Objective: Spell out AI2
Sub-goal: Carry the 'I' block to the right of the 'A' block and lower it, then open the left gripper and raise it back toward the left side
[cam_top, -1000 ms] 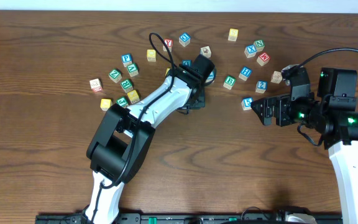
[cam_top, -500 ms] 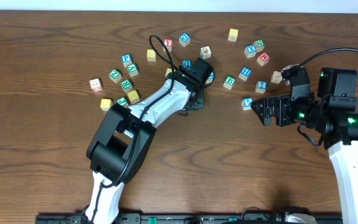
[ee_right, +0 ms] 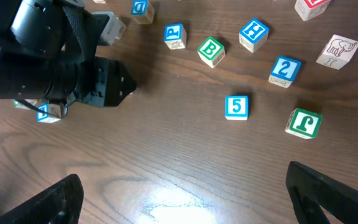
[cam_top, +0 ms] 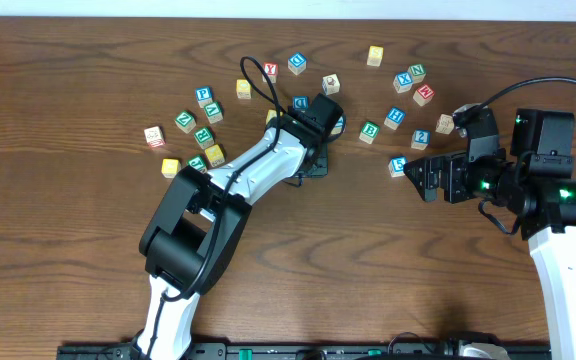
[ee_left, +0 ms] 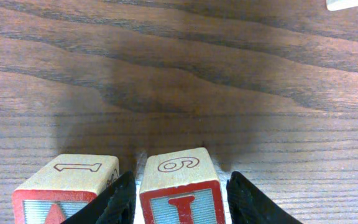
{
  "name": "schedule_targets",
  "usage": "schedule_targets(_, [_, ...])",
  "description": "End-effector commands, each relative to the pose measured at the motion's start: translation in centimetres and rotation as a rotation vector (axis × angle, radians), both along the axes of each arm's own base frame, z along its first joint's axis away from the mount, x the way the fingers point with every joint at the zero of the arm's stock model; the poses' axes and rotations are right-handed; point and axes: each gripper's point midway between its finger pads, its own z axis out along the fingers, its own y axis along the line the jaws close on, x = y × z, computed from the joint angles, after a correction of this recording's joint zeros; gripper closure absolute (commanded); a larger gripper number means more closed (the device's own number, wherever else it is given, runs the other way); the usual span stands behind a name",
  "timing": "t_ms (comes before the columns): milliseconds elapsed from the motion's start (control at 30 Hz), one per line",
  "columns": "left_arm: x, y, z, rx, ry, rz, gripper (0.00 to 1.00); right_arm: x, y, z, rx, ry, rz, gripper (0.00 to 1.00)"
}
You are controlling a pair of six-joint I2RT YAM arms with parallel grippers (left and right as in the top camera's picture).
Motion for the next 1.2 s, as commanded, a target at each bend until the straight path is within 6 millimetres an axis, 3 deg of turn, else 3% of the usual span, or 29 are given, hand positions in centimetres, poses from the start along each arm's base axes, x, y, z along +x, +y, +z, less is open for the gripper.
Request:
schedule_targets(0, [-0.3,0.0,-0.2,-0.007,0.015,-0.008,0.53,0.2,0.1,0.9,0.004,-0.025,0.011,0.01])
schedule_targets(400, [0.2,-0.1,0.5,-0.013,-0.003,-0.011,0.53,0.2,0.1,0.9,0.004,-0.026,0.011,0.01])
schedule_targets(1167, [1.7,-0.8,6.3,-0.050,-0.145,-0.093,0.53,0.2,0.1,0.9,0.004,-0.026,0.011,0.01])
